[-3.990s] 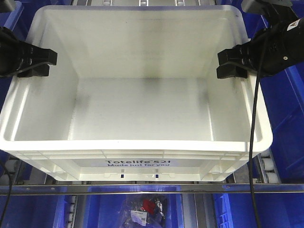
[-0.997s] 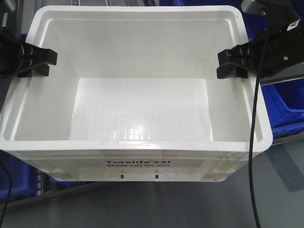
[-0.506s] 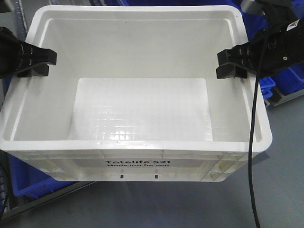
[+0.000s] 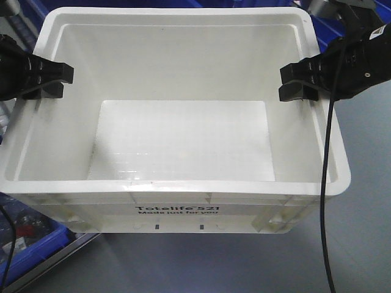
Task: Move bin from left to right shelf
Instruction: 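Hold the crate in both grippers while the base drives away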
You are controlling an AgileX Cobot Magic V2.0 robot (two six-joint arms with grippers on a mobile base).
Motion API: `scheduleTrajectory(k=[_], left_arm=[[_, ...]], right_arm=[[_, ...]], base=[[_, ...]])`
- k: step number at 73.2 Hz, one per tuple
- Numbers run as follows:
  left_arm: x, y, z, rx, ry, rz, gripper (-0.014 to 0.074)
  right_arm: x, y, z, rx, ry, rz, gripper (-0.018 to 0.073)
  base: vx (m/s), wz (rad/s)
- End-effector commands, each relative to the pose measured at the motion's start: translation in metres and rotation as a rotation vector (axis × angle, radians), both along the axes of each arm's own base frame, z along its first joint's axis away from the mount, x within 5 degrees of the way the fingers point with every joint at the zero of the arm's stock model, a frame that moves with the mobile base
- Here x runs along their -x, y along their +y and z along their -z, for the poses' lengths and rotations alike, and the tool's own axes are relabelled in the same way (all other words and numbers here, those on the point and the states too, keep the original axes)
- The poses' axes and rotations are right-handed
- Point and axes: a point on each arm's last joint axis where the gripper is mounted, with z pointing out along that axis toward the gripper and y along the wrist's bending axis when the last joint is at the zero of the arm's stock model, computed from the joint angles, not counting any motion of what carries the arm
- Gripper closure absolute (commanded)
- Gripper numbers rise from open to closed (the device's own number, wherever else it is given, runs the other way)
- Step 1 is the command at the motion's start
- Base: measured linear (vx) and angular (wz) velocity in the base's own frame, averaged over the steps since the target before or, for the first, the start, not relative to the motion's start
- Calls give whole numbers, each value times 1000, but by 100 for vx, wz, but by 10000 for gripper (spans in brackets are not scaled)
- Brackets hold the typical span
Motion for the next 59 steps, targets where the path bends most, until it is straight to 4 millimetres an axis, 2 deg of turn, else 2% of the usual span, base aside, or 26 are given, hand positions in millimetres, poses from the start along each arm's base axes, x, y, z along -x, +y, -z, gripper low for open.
scheduleTrajectory(k=[1, 59], left_arm=[[1, 1, -31, 24, -189, -6, 603], [1, 1, -31, 24, -189, -6, 603]], right_arm=[[7, 0, -31, -30, -142, -21, 564], [7, 0, -31, -30, -142, -21, 564]], base=[[1, -53], [9, -44]])
